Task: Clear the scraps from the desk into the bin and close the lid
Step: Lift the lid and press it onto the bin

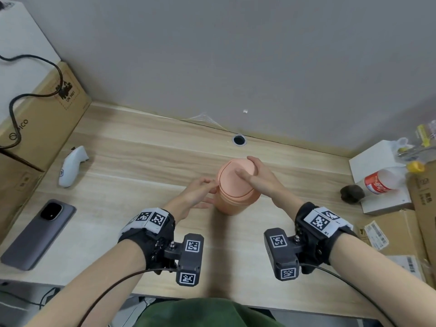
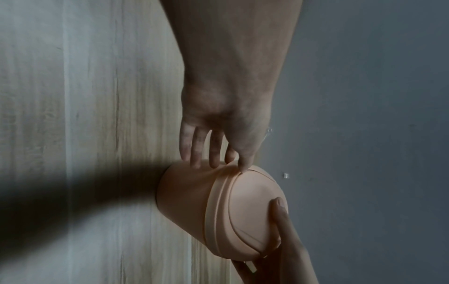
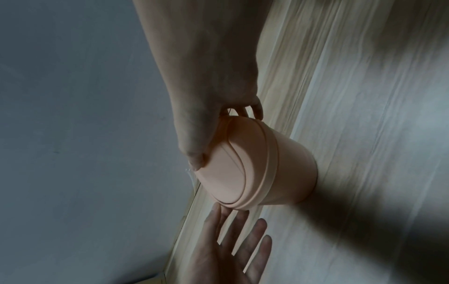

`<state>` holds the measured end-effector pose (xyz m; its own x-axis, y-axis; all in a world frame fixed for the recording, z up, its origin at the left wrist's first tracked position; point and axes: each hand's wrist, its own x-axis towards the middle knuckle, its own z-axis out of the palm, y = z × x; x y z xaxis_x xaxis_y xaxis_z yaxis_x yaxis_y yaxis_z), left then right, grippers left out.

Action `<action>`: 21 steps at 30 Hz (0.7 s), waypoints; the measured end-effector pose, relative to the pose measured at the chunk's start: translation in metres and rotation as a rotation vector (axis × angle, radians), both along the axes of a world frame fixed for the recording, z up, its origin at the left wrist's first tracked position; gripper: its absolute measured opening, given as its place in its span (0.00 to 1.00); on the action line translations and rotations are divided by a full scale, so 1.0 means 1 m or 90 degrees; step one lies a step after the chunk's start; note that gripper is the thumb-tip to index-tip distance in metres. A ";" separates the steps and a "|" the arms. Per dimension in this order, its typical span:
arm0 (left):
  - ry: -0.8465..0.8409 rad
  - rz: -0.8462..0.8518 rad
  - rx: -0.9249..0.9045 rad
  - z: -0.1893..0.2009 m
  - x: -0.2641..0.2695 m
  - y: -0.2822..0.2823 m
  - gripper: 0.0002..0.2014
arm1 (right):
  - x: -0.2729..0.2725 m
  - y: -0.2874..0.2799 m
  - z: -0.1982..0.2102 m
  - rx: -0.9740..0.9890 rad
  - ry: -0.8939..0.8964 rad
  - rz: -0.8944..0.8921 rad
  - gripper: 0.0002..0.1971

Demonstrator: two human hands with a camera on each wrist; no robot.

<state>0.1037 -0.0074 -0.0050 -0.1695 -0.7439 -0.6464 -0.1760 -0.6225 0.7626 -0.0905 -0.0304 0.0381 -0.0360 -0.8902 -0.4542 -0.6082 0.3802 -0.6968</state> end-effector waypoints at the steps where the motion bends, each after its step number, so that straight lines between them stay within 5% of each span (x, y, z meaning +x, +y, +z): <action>1: -0.004 -0.002 -0.004 0.000 -0.001 -0.002 0.14 | 0.000 -0.002 0.000 0.000 0.002 0.002 0.35; 16: -0.017 -0.054 -0.032 0.000 -0.002 -0.017 0.10 | -0.010 -0.005 -0.011 0.000 -0.048 0.019 0.35; 21: -0.037 -0.080 -0.024 0.003 -0.005 -0.019 0.19 | -0.009 -0.011 -0.015 0.029 -0.028 0.048 0.35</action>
<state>0.0987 -0.0263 -0.0023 -0.2269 -0.7425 -0.6303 -0.2953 -0.5642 0.7710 -0.0999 -0.0410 0.0233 0.0516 -0.8677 -0.4945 -0.6056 0.3665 -0.7063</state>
